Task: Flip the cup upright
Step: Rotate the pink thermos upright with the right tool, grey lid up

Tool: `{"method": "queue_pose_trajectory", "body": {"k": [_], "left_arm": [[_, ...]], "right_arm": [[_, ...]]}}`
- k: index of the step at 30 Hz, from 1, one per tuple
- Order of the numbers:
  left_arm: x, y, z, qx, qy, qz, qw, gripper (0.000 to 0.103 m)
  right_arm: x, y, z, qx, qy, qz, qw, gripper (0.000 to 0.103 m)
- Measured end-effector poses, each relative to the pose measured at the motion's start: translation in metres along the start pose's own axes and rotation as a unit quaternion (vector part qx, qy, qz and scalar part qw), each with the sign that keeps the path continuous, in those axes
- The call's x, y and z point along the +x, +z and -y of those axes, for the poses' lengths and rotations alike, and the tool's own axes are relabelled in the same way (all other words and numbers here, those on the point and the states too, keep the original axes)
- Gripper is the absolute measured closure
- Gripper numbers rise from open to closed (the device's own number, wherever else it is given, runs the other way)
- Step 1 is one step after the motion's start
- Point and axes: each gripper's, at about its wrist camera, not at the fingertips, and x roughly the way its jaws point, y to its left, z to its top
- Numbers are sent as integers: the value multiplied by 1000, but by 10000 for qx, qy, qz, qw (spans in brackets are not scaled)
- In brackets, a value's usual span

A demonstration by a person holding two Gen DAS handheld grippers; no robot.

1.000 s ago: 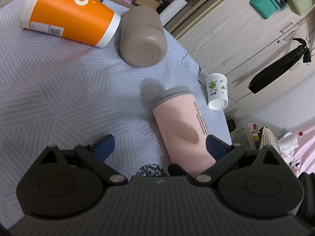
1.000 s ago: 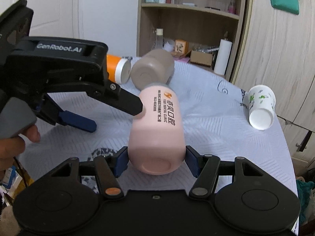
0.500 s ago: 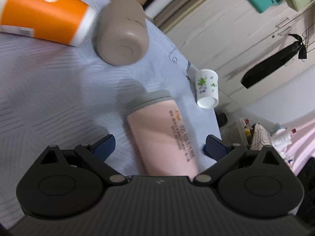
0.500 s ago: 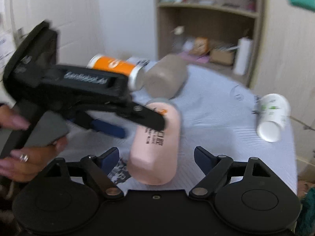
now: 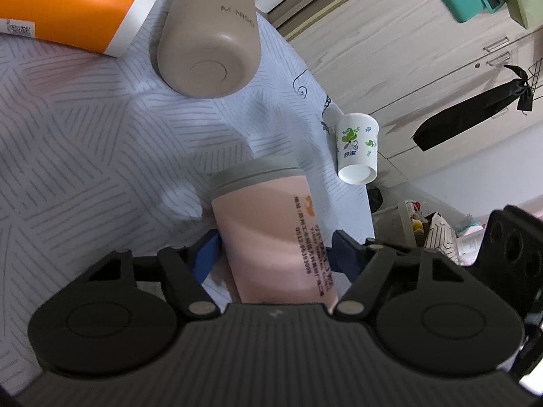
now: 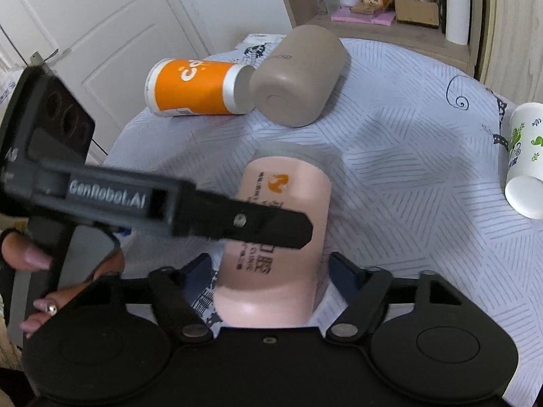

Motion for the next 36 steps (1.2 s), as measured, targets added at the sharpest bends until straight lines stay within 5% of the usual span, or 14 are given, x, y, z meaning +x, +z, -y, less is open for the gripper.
{"method": "queue_pose_trajectory", "body": {"k": [11,21,27,36], "left_arm": [[-5,-8,11,643,45,255,9976,36],[-41,-44,25,1676,111,954,9812,36],[-76,-52,29,2073,339,1670,9633,40],[-88,-26,45,2983,810,1921,9314,40]], "right_arm": [[-1,0,4,417,58,181,9989,34],[-14,-27,-42,-781,-546,775,9924,35],[-10,-21,-60,-1347,-570,1155,9825,35],[9,2,-61,-1386,-539,1973,9690,36]]}}
